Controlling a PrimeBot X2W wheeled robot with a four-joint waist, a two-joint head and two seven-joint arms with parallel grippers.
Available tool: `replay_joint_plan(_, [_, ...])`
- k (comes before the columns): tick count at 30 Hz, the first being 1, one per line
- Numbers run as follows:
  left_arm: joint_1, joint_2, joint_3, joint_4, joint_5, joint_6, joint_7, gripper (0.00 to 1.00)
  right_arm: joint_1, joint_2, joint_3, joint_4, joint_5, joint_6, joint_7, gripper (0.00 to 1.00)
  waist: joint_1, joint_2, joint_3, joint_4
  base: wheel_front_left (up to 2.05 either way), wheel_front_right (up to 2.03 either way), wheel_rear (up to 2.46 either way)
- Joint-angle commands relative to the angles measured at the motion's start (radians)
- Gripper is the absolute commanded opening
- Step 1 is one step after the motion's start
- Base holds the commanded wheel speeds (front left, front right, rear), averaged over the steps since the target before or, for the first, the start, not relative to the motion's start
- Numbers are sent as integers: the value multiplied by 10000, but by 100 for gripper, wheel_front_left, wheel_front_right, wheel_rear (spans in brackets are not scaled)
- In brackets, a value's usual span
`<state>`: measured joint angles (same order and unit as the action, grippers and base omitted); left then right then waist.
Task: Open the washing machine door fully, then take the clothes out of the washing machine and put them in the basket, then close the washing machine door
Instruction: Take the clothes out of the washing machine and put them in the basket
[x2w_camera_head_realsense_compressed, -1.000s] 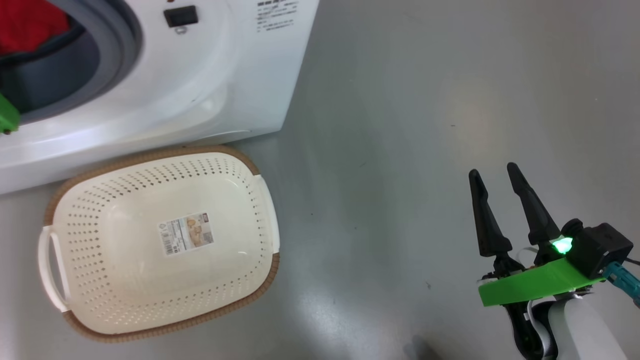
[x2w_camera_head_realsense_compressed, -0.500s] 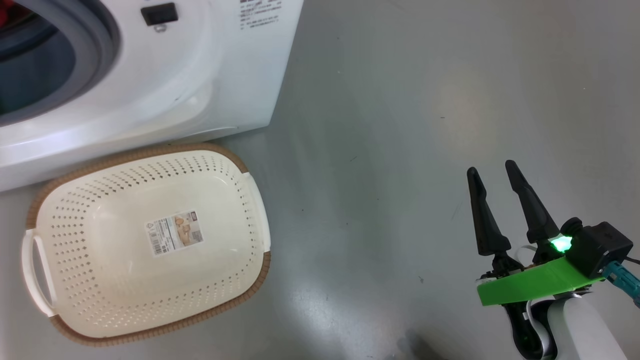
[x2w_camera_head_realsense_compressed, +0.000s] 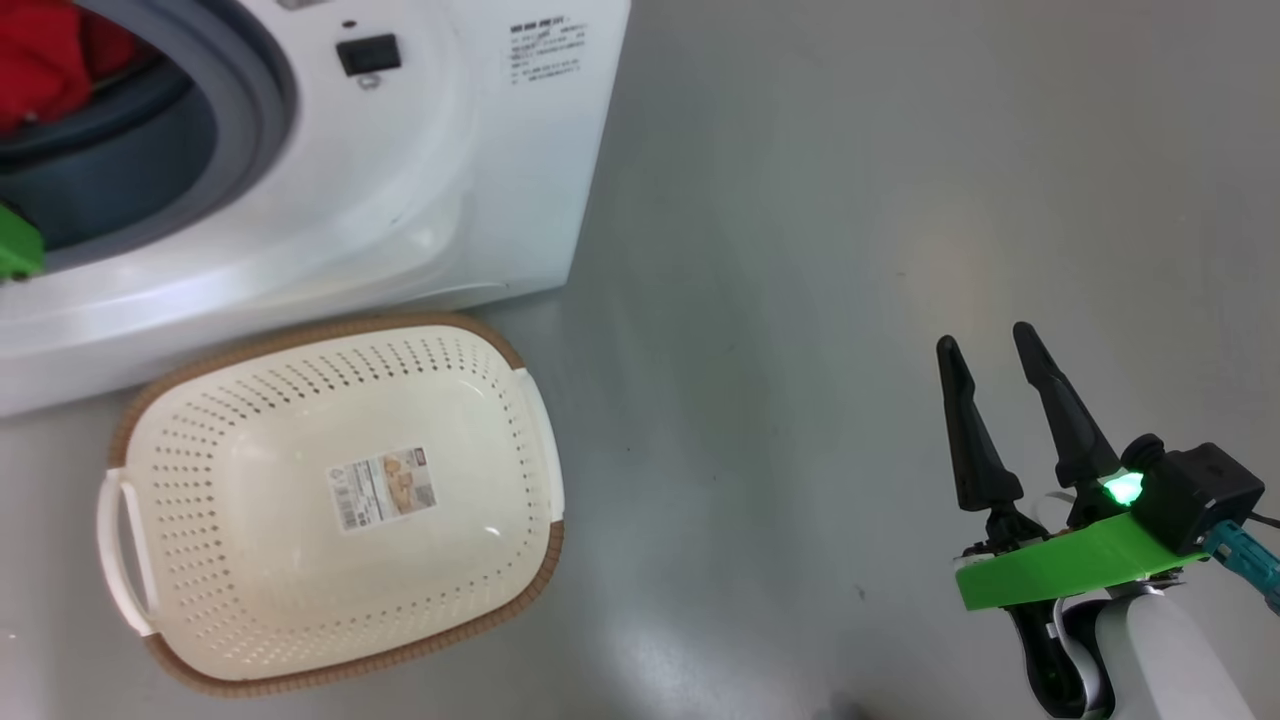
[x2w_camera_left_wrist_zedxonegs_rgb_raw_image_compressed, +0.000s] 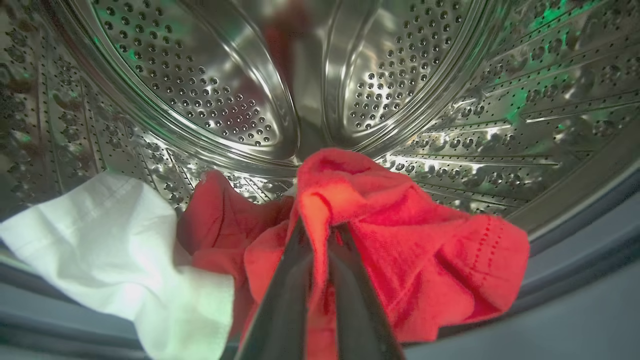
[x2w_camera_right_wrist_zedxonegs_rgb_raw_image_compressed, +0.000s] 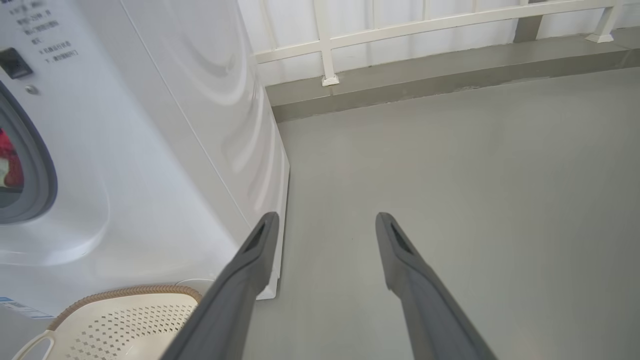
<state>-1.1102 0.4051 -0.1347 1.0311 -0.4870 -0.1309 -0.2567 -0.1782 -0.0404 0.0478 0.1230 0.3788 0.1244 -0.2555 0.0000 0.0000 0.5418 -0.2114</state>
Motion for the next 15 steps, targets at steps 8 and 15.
replay_joint_plan(8, [1824,-305,1410,-1994,540,36,-50,0,226,-99,72,-97,-97,63,-63,100,0,0,-858,467,0,0,0])
replay_joint_plan(15, [3126,-987,2361,-3237,1111,12,-50,0,367,-99,-13,-19,-160,63,-63,100,0,0,-1232,737,0,0,0])
